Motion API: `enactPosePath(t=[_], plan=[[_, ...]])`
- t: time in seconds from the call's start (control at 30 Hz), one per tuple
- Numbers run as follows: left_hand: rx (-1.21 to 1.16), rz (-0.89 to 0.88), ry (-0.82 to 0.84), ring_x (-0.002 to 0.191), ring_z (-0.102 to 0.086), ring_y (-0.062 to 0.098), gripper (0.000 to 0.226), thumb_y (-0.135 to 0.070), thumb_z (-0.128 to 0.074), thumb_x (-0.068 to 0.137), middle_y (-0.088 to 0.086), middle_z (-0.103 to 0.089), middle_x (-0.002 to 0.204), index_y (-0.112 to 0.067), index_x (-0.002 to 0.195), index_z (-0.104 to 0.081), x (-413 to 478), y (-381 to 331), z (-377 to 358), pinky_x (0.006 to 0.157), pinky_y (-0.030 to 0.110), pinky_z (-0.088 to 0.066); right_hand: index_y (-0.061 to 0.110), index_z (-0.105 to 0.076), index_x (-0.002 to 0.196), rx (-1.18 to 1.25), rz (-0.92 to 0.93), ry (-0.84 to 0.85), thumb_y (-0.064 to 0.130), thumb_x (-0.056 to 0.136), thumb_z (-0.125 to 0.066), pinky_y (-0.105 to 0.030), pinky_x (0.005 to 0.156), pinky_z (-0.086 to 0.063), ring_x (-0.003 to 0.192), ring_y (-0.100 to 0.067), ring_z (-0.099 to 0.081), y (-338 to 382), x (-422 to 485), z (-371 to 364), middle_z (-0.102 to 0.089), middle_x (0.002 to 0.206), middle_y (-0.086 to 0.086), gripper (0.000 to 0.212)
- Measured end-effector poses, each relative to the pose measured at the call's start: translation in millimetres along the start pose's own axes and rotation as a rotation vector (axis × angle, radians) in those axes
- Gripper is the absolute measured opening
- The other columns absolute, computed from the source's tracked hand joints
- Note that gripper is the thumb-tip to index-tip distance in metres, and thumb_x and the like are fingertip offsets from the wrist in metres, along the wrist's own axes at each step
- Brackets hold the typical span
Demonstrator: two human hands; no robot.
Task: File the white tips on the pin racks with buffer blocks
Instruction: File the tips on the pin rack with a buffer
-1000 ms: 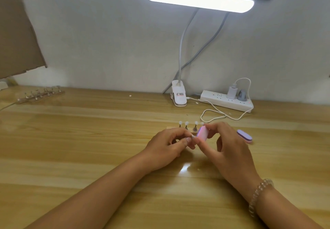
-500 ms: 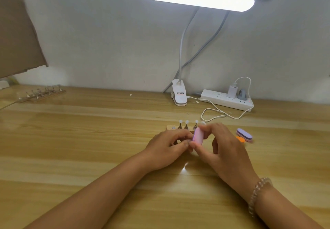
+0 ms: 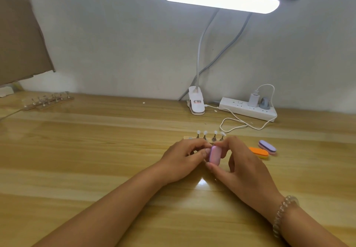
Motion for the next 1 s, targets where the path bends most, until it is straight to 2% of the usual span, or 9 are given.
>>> enactPosePath(t=[0.2, 0.3, 0.37, 0.47, 0.53, 0.63, 0.73, 0.87, 1.0], plan=[[0.016, -0.005, 0.012, 0.089, -0.061, 0.01, 0.017, -0.033, -0.051, 0.094, -0.018, -0.07, 0.084, -0.034, 0.093, -0.068, 0, 2, -2, 0.089, 0.049, -0.048, 0.032, -0.055, 0.1, 0.21, -0.185, -0.224, 0.05, 0.077, -0.069, -0.028, 0.059, -0.043, 0.058, -0.012, -0.051, -16, 4, 11, -0.061, 0.09, 0.017, 0.033], [-0.011, -0.017, -0.014, 0.091, -0.062, 0.017, 0.016, -0.035, -0.048, 0.088, -0.015, -0.067, 0.084, -0.038, 0.087, -0.064, 1, 0, -1, 0.088, 0.049, -0.048, 0.033, -0.056, 0.101, 0.143, -0.083, -0.125, 0.06, 0.076, -0.063, -0.026, 0.055, -0.044, 0.059, -0.012, -0.053, -3, 2, 7, -0.06, 0.09, 0.018, 0.038], [0.002, -0.018, -0.014, 0.089, -0.061, 0.021, 0.015, -0.035, -0.048, 0.087, -0.015, -0.065, 0.084, -0.042, 0.085, -0.061, 1, 1, -1, 0.086, 0.049, -0.048, 0.034, -0.056, 0.1, 0.094, -0.078, -0.059, 0.057, 0.077, -0.066, -0.026, 0.055, -0.043, 0.062, -0.007, -0.054, -1, 2, 2, -0.061, 0.091, 0.019, 0.034], [0.002, -0.02, 0.001, 0.088, -0.062, 0.012, 0.016, -0.036, -0.049, 0.09, -0.018, -0.07, 0.084, -0.04, 0.086, -0.064, 1, 2, -1, 0.087, 0.047, -0.049, 0.033, -0.059, 0.098, 0.188, -0.192, -0.141, 0.052, 0.079, -0.065, -0.023, 0.058, -0.041, 0.063, -0.005, -0.054, -15, 6, 8, -0.064, 0.091, 0.017, 0.027], [-0.003, -0.021, -0.005, 0.086, -0.061, 0.007, 0.016, -0.036, -0.049, 0.09, -0.02, -0.069, 0.082, -0.039, 0.087, -0.064, 1, 2, -2, 0.083, 0.043, -0.05, 0.032, -0.059, 0.103, 0.204, -0.173, -0.175, 0.056, 0.081, -0.059, -0.026, 0.058, -0.043, 0.06, -0.011, -0.054, -14, 4, 12, -0.064, 0.093, 0.019, 0.033], [0.016, -0.014, -0.013, 0.082, -0.058, 0.014, 0.02, -0.034, -0.048, 0.087, -0.021, -0.063, 0.08, -0.033, 0.092, -0.067, 1, 4, -3, 0.077, 0.041, -0.047, 0.033, -0.057, 0.108, 0.08, -0.036, -0.056, 0.058, 0.08, -0.059, -0.021, 0.053, -0.037, 0.062, -0.002, -0.053, 2, 1, 2, -0.059, 0.093, 0.022, 0.038], [0.021, -0.015, -0.008, 0.084, -0.06, 0.016, 0.019, -0.036, -0.05, 0.089, -0.02, -0.067, 0.083, -0.031, 0.093, -0.069, 1, 5, -2, 0.079, 0.041, -0.048, 0.032, -0.058, 0.1, 0.104, -0.137, -0.049, 0.053, 0.079, -0.066, -0.025, 0.058, -0.04, 0.063, 0.001, -0.052, -7, 4, 3, -0.061, 0.091, 0.02, 0.03], [-0.024, -0.041, -0.036, 0.079, -0.059, 0.004, 0.017, -0.023, -0.055, 0.096, -0.018, -0.069, 0.082, -0.032, 0.09, -0.067, 0, 2, -1, 0.076, 0.037, -0.047, 0.036, -0.058, 0.095, 0.189, -0.159, -0.12, 0.064, 0.08, -0.057, -0.025, 0.057, -0.04, 0.064, -0.007, -0.056, -12, 4, 9, -0.064, 0.091, 0.02, 0.032], [0.001, -0.029, -0.048, 0.078, -0.059, 0.016, 0.018, -0.013, -0.056, 0.096, -0.014, -0.065, 0.083, -0.024, 0.092, -0.069, 1, 3, -1, 0.074, 0.041, -0.047, 0.037, -0.056, 0.103, 0.049, -0.073, -0.016, 0.063, 0.079, -0.058, -0.019, 0.055, -0.035, 0.066, 0.001, -0.054, -1, 1, 0, -0.06, 0.092, 0.022, 0.035]])
Point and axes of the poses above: each hand's wrist, its own x-axis towards the middle knuckle, its own z-axis out of the back of the hand, y = z × x, the point moved 3 cm from there along x, towards the middle knuckle
